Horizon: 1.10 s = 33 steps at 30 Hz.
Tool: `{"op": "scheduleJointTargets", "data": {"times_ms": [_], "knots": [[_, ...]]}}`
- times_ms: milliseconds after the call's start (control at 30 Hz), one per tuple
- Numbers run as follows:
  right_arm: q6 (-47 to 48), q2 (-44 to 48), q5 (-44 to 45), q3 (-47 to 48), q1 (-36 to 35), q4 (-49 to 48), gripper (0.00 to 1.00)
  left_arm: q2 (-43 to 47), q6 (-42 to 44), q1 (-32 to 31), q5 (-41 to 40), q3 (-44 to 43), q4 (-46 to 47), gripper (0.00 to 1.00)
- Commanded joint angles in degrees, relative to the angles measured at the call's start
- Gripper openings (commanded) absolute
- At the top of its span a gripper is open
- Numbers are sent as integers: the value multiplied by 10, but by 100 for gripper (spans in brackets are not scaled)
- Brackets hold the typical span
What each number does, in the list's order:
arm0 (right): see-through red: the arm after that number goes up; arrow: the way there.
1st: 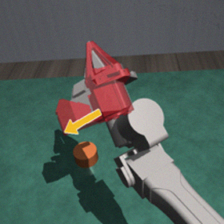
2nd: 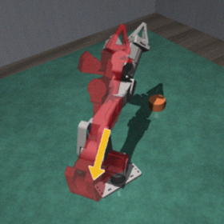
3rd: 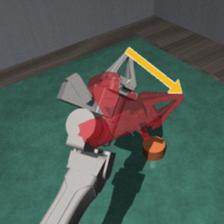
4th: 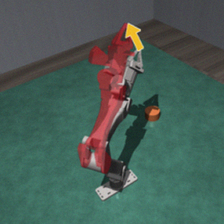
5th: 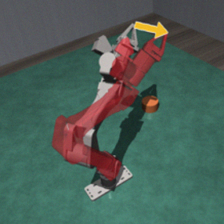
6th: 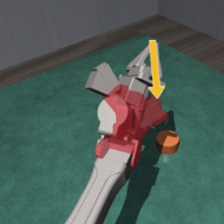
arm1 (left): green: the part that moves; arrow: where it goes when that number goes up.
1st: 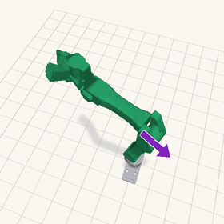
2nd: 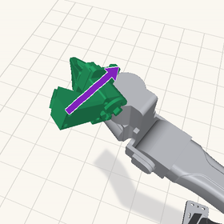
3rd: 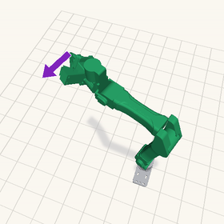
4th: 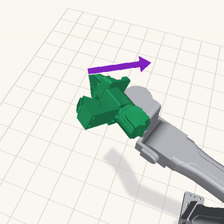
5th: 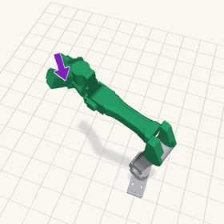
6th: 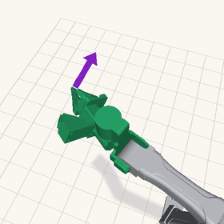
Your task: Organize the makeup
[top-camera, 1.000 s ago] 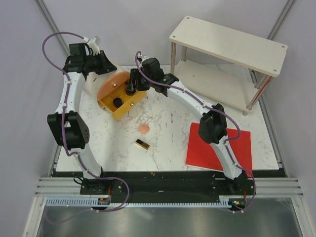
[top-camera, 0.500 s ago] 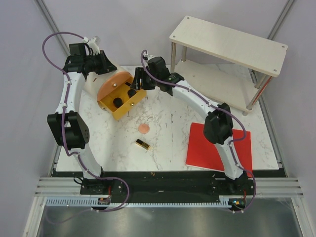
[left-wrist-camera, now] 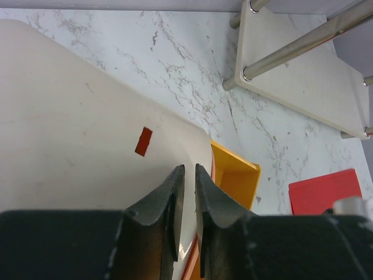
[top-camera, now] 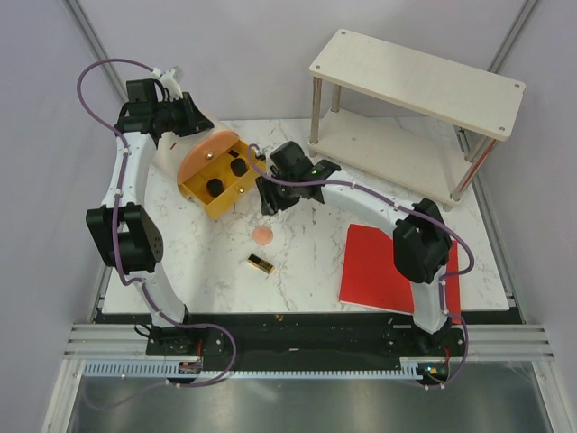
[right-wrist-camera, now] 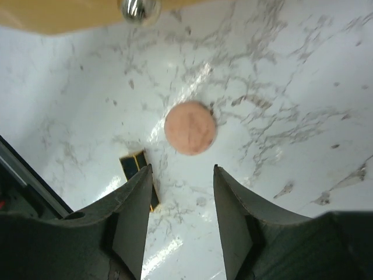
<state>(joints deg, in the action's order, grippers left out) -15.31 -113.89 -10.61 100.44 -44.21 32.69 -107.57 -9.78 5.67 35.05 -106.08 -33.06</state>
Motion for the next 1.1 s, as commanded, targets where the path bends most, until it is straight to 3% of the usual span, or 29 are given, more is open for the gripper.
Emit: {"op": "scheduleJointTargets", "data": {"times_ms": [0, 567, 667, 767, 800, 867, 1067], "knots": [[53, -10, 26, -35, -41, 1, 53, -33, 17, 11, -51, 43, -153, 23], [-14, -133, 72, -12, -56, -45, 54, -13, 21, 10, -56, 63, -151, 24], [-27, -143, 81, -9, -55, -48, 46, -13, 21, 11, -55, 64, -151, 24], [-27, -145, 82, -9, -55, -46, 22, -13, 21, 11, -55, 64, -151, 24], [-28, -146, 82, -10, -55, -45, 19, -12, 21, 11, -56, 65, -150, 24], [-26, -149, 81, -9, -55, -34, 13, -13, 21, 11, -55, 66, -151, 24], [-23, -120, 92, -17, -51, -9, 8, -12, 21, 11, -56, 69, -150, 24]]}}
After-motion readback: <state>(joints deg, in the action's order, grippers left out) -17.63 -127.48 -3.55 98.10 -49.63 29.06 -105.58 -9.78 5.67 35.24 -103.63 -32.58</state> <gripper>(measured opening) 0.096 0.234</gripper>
